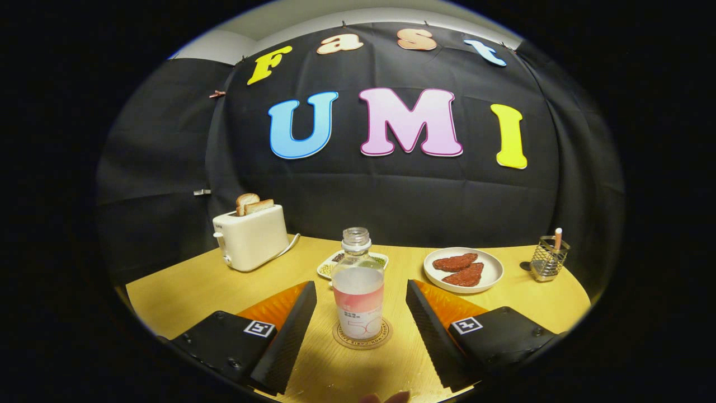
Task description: Take the bottle from table, then pour the juice into the cup, finally place the bottle on the coaster
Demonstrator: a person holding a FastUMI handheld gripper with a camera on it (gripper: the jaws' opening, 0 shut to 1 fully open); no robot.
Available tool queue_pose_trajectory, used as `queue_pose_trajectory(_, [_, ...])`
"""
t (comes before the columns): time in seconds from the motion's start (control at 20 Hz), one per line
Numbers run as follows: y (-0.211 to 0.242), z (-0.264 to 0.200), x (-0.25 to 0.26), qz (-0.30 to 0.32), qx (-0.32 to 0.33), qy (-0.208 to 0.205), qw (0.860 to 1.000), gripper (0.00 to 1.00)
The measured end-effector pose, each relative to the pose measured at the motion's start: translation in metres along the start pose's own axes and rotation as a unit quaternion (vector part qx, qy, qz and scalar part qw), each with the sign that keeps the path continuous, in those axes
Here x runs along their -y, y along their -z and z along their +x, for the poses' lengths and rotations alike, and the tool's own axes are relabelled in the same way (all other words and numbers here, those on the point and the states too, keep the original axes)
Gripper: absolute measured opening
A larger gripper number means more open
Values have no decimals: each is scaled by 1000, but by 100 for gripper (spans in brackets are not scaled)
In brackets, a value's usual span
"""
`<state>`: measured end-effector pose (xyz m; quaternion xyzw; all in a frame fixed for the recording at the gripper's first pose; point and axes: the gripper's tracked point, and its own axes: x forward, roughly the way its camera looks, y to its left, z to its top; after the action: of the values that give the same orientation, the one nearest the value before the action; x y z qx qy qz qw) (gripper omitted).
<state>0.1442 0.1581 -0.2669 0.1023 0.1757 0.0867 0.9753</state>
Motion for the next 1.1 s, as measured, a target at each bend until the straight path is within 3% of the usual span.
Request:
queue_pose_trajectory(0.65, [-65, -125, 43, -64, 17, 46, 997, 95])
queue_pose_trajectory(1.1, [-85, -168, 47, -71, 25, 8, 997, 95])
